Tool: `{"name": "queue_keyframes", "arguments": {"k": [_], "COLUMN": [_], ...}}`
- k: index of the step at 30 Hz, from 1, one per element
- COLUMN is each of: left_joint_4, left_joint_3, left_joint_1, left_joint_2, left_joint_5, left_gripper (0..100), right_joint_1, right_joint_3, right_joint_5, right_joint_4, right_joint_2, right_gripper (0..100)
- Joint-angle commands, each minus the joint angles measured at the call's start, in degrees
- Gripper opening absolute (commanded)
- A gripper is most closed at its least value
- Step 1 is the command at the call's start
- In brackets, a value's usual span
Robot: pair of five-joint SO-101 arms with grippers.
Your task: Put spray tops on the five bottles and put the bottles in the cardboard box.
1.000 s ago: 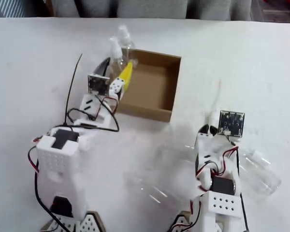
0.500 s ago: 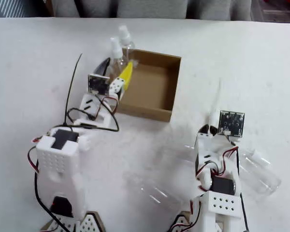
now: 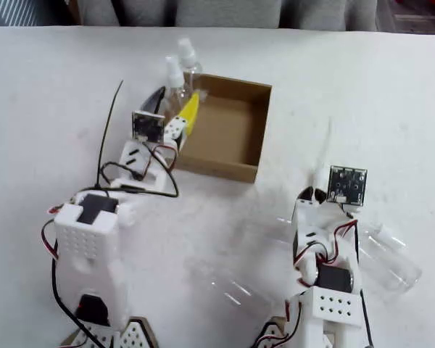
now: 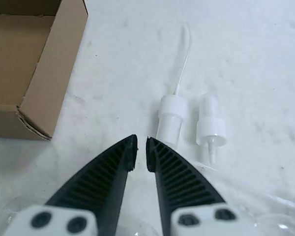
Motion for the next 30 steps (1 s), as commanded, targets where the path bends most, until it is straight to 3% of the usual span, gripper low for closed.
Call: {"name": "queue_keyframes", "arguments": {"k": [1,11,22,30], "left_joint_4": [0.0,0.3,0.0,0.4], "left_joint_3": [-2.4,6.1,6.6,16.7], "left_joint_1": [-0.7,-0.6,-1.1,-1.5], "left_joint_2": [-1.3,-15.0,-17.5,-33.5], "left_joint_5": [-0.4,1.8,1.9,1.7], "left_gripper": [24,24,24,24], "right_joint_1": [0.5,0.5,0.5,0.4], "right_joint_3": [-0.5,-0.4,2.4,2.4], "right_joint_5": [-0.1,-0.1,1.7,1.5], "right_joint_4": [-1.2,-2.2,-6.8,-6.9], "right_joint_2": [-0.6,-0.6,-0.6,-0.6], "right_gripper": [1.7,1.7,1.7,1.7]}}
